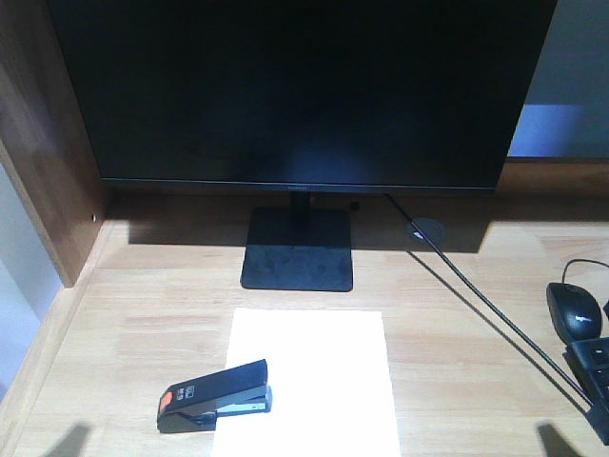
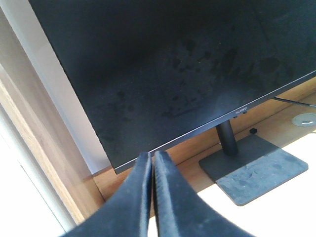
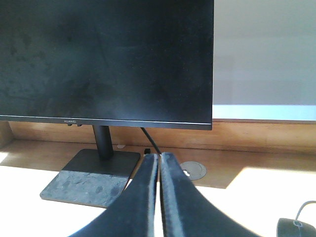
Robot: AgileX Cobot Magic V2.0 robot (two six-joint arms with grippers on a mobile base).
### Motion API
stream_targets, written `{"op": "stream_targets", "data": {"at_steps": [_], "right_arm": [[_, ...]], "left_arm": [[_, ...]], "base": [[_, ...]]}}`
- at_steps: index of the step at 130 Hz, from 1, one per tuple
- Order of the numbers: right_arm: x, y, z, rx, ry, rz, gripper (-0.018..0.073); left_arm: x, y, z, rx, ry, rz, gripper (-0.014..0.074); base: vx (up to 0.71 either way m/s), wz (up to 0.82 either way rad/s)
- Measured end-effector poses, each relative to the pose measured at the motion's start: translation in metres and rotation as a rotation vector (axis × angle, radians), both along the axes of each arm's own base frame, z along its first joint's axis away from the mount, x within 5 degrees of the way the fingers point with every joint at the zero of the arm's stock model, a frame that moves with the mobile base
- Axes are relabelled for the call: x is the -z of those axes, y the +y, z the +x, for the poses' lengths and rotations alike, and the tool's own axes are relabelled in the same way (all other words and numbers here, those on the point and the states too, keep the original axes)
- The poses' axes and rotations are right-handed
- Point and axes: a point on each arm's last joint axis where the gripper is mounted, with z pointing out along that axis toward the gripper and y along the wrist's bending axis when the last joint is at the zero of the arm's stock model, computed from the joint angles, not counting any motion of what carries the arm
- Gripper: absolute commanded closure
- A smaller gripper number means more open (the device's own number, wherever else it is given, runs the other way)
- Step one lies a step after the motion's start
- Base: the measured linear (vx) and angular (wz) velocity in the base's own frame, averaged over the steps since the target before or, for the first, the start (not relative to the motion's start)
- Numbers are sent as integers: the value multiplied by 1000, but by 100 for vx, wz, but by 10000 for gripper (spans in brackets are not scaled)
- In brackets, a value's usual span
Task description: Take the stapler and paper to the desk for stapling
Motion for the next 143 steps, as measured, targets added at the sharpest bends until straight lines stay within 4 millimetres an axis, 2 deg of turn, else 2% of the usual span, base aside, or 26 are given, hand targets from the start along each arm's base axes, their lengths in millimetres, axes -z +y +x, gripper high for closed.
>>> {"op": "stream_targets", "data": {"at_steps": [44,67,108,130,143], "right_arm": [[0,0,0,1,0,0,565],[0,0,0,4,-1,0,565],[0,0,0,4,-1,0,565],[0,0,0,5,0,-1,565],[0,0,0,5,0,-1,565]], "left_arm": [[0,0,0,-1,3,-3,603],[0,0,0,2,39,-114,603],[0,-2,-1,12,64,-197,603],[4,5,-10,-27,54,-231,603],[16,11,-18,-74,41,-244,603]], "base": [[0,0],[0,0],[0,0],[0,0],[0,0]]}}
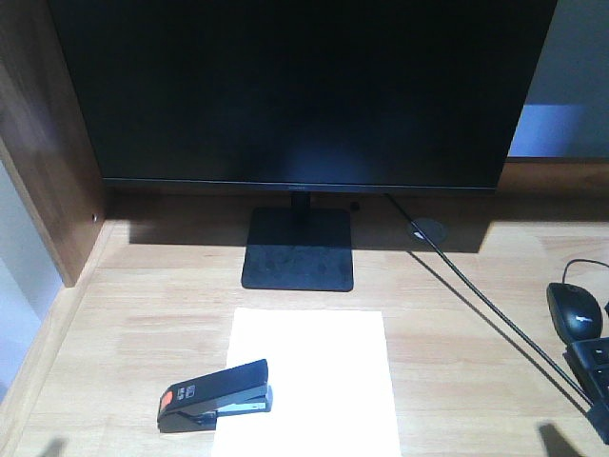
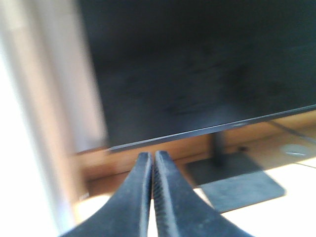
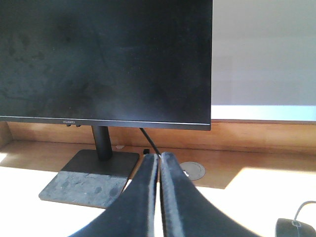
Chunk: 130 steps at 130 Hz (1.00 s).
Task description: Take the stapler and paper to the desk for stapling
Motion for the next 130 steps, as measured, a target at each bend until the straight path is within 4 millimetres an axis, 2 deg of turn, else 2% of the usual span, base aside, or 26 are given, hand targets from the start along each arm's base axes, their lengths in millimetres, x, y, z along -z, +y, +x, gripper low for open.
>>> {"op": "stream_targets", "data": {"at_steps": [17,37,65,130], "right_arm": [[0,0,0,0,0,0,565],[0,0,0,0,0,0,565],[0,0,0,1,0,0,565],[0,0,0,1,0,-1,565]], "left_arm": [[18,6,-10,-58,-1,-33,603],[49,11,-18,-126,24,-46,603],[79,14,-18,-183,83,-41,603],[79,14,-17,-189,61,-45,603]], "base": [[0,0],[0,0],[0,0],[0,0]]}}
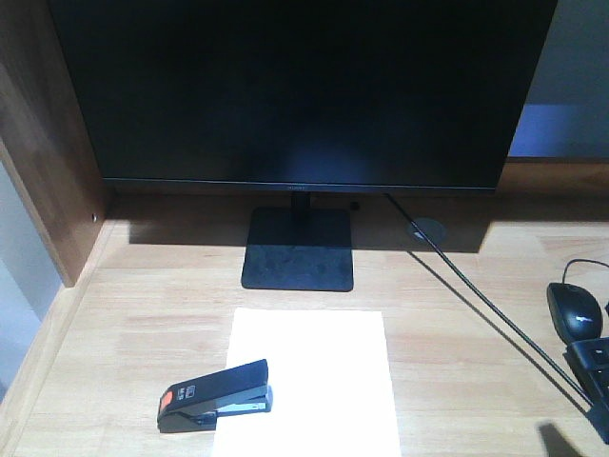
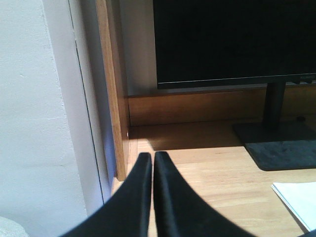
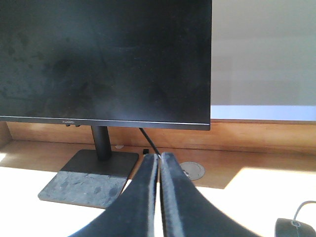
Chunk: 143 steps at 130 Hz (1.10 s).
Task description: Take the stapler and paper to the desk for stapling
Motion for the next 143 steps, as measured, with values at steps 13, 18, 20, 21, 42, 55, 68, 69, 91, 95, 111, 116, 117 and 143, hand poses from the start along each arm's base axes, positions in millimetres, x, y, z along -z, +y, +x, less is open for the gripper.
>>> {"op": "stream_targets", "data": {"at_steps": [13,18,20,21,42,55,68,69,91,95,111,116,117,143], "right_arm": [[0,0,0,0,0,0,565],[0,0,0,0,0,0,565],[0,0,0,0,0,0,565],[0,0,0,0,0,0,565],[0,0,0,0,0,0,565],[0,0,0,0,0,0,565],[0,0,0,0,0,0,565],[0,0,0,0,0,0,565],[0,0,0,0,0,0,565],[0,0,0,0,0,0,565],[0,0,0,0,0,0,565],[0,0,0,1,0,0,565],[0,0,0,1,0,0,565],[0,-1,0,6,-9,-24,565]], "left_arm": [[0,0,0,0,0,0,603],[0,0,0,0,0,0,603],[0,0,0,0,0,0,603],[0,0,0,0,0,0,603],[0,0,0,0,-1,0,603],[0,0,0,0,-1,0,603],[0,0,0,0,-1,0,603],[0,0,0,0,-1,0,603],[0,0,0,0,-1,0,603],[0,0,0,0,-1,0,603],[0,0,0,0,-1,0,603],[0,0,0,0,-1,0,603],[0,0,0,0,-1,0,603],[0,0,0,0,-2,0,603]], "base": [[0,0],[0,0],[0,0],[0,0],[0,0],[0,0],[0,0],[0,0],[0,0],[0,0],[0,0],[0,0],[0,0],[0,0]]}}
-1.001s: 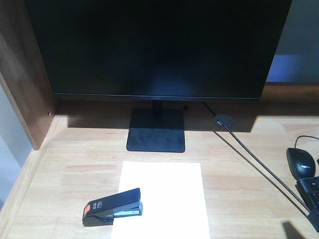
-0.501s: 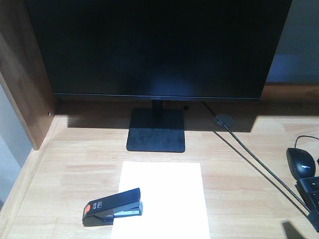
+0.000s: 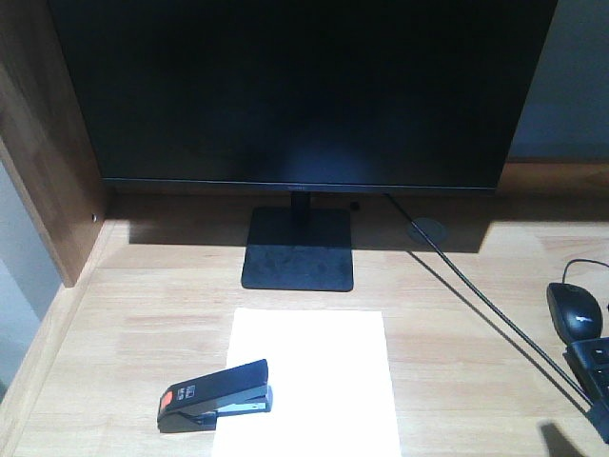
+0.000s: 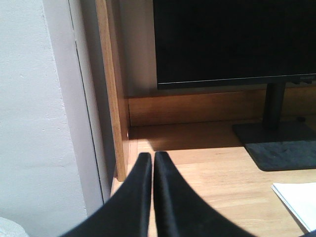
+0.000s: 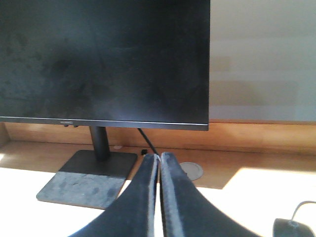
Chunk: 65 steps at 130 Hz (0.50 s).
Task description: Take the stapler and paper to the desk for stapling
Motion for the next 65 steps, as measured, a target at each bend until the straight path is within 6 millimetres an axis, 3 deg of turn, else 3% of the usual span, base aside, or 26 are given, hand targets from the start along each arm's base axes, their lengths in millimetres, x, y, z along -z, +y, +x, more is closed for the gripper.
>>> {"op": "stream_targets", "data": {"at_steps": [26,65], "right_arm": [[0,-5,1,58,-8,-21,565],[13,-9,-1,93,139,-39,565]], "left_arm": [[0,0,0,0,0,0,603],[0,0,0,0,0,0,603]], "base": [[0,0],[0,0]]}}
